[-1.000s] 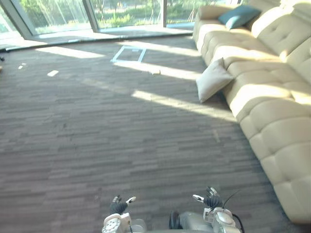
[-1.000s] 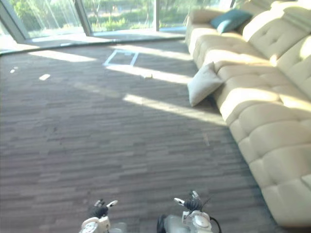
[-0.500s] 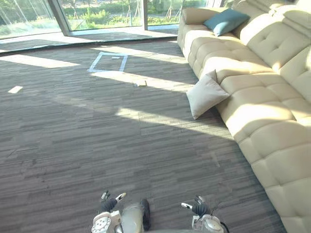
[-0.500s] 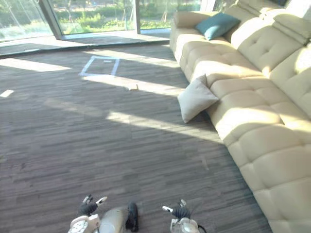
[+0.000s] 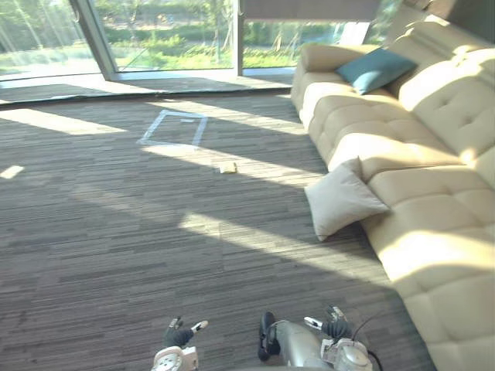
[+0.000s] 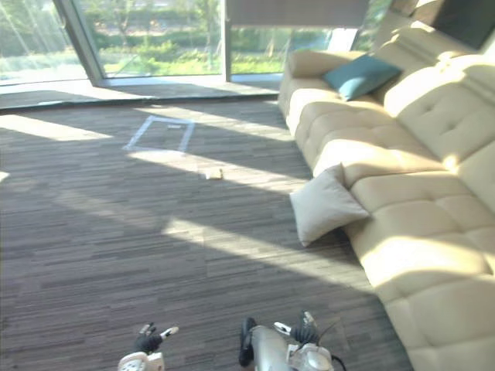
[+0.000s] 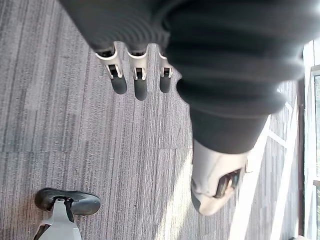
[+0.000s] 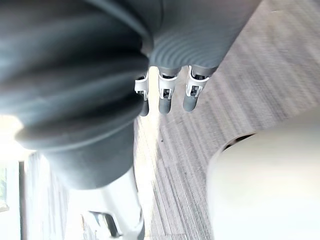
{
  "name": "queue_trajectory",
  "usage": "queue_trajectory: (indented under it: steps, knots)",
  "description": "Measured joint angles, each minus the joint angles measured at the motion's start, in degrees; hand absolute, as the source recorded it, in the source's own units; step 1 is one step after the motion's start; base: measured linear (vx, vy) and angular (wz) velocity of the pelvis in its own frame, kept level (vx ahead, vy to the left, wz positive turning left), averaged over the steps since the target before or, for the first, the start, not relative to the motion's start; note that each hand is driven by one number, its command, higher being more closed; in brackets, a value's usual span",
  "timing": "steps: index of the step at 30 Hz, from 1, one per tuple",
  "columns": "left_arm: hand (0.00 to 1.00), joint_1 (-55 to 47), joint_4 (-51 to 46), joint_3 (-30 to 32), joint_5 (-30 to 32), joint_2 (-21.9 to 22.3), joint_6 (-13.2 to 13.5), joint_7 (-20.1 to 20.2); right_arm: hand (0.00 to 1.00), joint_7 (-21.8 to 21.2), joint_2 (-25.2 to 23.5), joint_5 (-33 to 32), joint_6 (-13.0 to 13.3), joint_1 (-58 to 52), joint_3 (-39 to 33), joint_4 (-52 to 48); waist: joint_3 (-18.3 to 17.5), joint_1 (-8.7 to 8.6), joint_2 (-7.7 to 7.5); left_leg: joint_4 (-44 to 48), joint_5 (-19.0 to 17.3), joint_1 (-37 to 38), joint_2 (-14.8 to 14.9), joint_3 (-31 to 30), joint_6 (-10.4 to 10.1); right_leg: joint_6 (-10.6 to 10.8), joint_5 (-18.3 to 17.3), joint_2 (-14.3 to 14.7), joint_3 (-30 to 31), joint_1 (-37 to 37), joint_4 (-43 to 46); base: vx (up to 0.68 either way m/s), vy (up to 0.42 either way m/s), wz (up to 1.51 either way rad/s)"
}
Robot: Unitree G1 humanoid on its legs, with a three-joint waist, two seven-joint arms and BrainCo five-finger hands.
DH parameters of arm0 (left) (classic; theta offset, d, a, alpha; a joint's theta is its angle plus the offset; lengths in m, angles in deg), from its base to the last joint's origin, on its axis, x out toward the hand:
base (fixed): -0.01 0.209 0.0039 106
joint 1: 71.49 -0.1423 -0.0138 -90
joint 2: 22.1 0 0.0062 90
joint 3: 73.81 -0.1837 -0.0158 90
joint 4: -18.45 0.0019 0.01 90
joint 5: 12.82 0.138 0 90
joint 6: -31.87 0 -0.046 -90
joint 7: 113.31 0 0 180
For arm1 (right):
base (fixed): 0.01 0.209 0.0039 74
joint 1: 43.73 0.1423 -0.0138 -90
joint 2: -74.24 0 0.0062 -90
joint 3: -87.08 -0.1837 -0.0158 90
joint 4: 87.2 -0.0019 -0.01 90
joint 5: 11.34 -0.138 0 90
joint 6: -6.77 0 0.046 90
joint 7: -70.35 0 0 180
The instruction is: Pick up cushions and gather them together orderly.
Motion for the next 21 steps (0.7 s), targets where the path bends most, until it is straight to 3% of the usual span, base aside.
queue_trajectory:
  steps: [1, 2, 5, 7, 8, 11, 13, 14, 15, 16, 17, 18, 19, 21]
  knots:
    - [0.0, 0.0, -0.05, 0.73, 0.01, 0.43, 0.01, -0.01, 0.0, 0.05, -0.16, -0.04, -0.23, 0.13, 0.12, 0.11, 0.15, 0.13, 0.27, 6.31, 0.09, -2.28, 1.68, 0.6, -0.11, -0.34, -0.38, 1.35, 0.44, 2.8, -1.77, 0.68, -0.157, -0.26]
    - [0.0, 0.02, -0.76, 0.79, 0.02, -0.45, 0.04, 0.01, 0.0, 0.12, -1.22, -0.13, -0.45, 0.39, 0.25, 0.39, 1.03, 0.28, -0.56, 15.2, -0.62, -6.18, 4.31, 2.18, 0.58, -0.94, -1.25, 2.77, 1.4, 9.35, -5.55, 0.65, -0.158, -0.26]
    - [0.0, 0.0, -2.41, 0.47, -0.01, -1.72, 0.14, 0.09, 0.0, 0.27, -3.18, -0.5, -0.66, 0.55, 0.7, 1.94, 1.01, 1.97, -2.77, 16.71, -2.3, -15.81, 5.61, 4.99, 1.95, -1.03, -2.98, 2.99, 5.17, 17.99, -11.32, 0.55, -0.157, -0.52]
    - [0.0, -0.07, -3.33, 0.12, -0.02, -1.46, 0.13, 0.11, 0.0, 0.53, -3.61, -0.54, -0.92, 0.77, 0.57, 1.85, 1.11, 2.81, -2.47, 9.92, -3.44, -21.51, 4.79, 5.38, 2.71, -0.44, -3.76, 2.96, 7.66, 21.41, -12.97, 0.41, -0.029, -0.68]
    - [0.0, -0.44, -3.71, 0.35, -0.16, -1.07, 0.27, -0.01, 0.0, 0.68, -3.67, -0.53, -1.22, 0.8, 0.59, 1.9, 1.17, 3.21, -2.12, 1.28, -3.43, -23.51, 3.19, 4.95, 2.74, 0.4, -4.57, 2.56, 10.23, 23.37, -13.74, 0.47, 0.095, -0.81]
    - [0.0, -1.5, -4.78, 0.16, -0.66, -0.5, 0.71, -0.35, 0.0, 0.71, -3.64, -0.4, -1.2, 1.02, 0.59, 1.97, 0.88, 3.91, -2.09, -18.02, -0.12, -25.57, -1.59, 0.44, -0.16, 2.38, -8.72, 0.6, 16.38, 25.47, -13.91, 0.44, 0.188, -1.1]
    - [0.0, -2.28, -5.71, -0.12, -0.74, -0.65, 1.22, -0.27, 0.0, 0.72, -3.78, -0.2, -1.21, 0.19, 0.87, 1.98, 0.51, 3.99, -2.24, -20.43, 2.47, -25.56, -1.3, 0.44, 3.07, 3.91, -12.09, 0.13, 19.67, 26.86, -12.12, 0.5, 0.289, -1.2]
    - [0.0, -2.74, -5.83, -0.07, -0.75, -1.32, 1.35, -0.24, 0.0, 0.89, -3.9, -0.11, -1.24, -1.03, 1.49, 1.94, -1.03, 4.25, -3.81, -18.71, 6.29, -25.29, -1.92, 1.79, 3.72, 5.83, -15.03, -1.21, 21.92, 26.55, -9.12, 0.49, 0.262, -0.82]
    - [0.0, -2.61, -5.63, 0.0, -0.71, -1.71, 1.31, -0.22, 0.0, 0.89, -3.91, -0.1, -1.24, -1.34, 1.84, 1.95, -1.57, 4.25, -4.27, -18.09, 7.05, -25.13, -2.21, 2.45, 3.79, 7.05, -15.77, -1.84, 22.32, 26.11, -7.74, 0.76, 0.354, -0.99]
    - [0.0, -1.91, -4.84, 0.15, -0.62, -3.03, 1.15, -0.34, 0.0, 0.93, -4.0, 0.0, -1.28, -2.0, 3.22, 1.97, -2.17, 4.32, -6.7, -16.55, 4.52, -23.92, -2.78, 5.44, 5.07, 9.55, -16.59, -3.37, 22.81, 22.5, 1.37, 0.63, 0.281, -0.85]
    - [0.0, -1.55, -4.16, 0.12, -0.53, -3.69, 1.14, -0.37, 0.0, 0.87, -4.52, 0.08, -1.21, -2.15, 3.59, 1.72, -2.04, 4.3, -7.48, -16.27, 2.52, -22.23, -2.54, 7.26, 6.22, 13.76, -14.75, -3.82, 22.52, 18.22, 11.77, 0.6, 0.283, -0.84]
    - [0.0, -1.34, -3.77, 0.11, -0.47, -3.87, 1.13, -0.39, 0.0, 0.91, -4.86, 0.07, -1.13, -2.07, 3.59, 1.64, -2.0, 4.26, -7.63, -16.24, 1.58, -21.27, -2.53, 7.69, 6.33, 15.68, -13.13, -4.01, 21.94, 16.28, 16.15, 0.51, 0.272, -0.65]
    - [0.0, -0.3, -2.14, 0.08, -0.44, -4.16, 0.49, -0.72, 0.0, 0.85, -4.69, 0.08, -0.95, -1.83, 3.43, 1.46, -1.52, 4.11, -7.13, -17.03, -0.77, -17.1, -2.5, 8.72, 6.9, 16.12, -12.84, -5.55, 18.71, 12.83, 25.0, 0.57, 0.286, -0.51]
    - [0.0, -0.1, -1.21, -0.16, -0.52, -3.96, 0.21, -1.2, 0.0, 0.68, -4.68, 0.1, -0.84, -1.95, 3.55, 1.05, -1.13, 3.9, -6.7, -19.24, -3.32, -10.68, -2.33, 10.49, 7.37, 15.07, -13.39, -7.56, 13.52, 10.5, 30.14, 0.47, 0.199, -0.44]
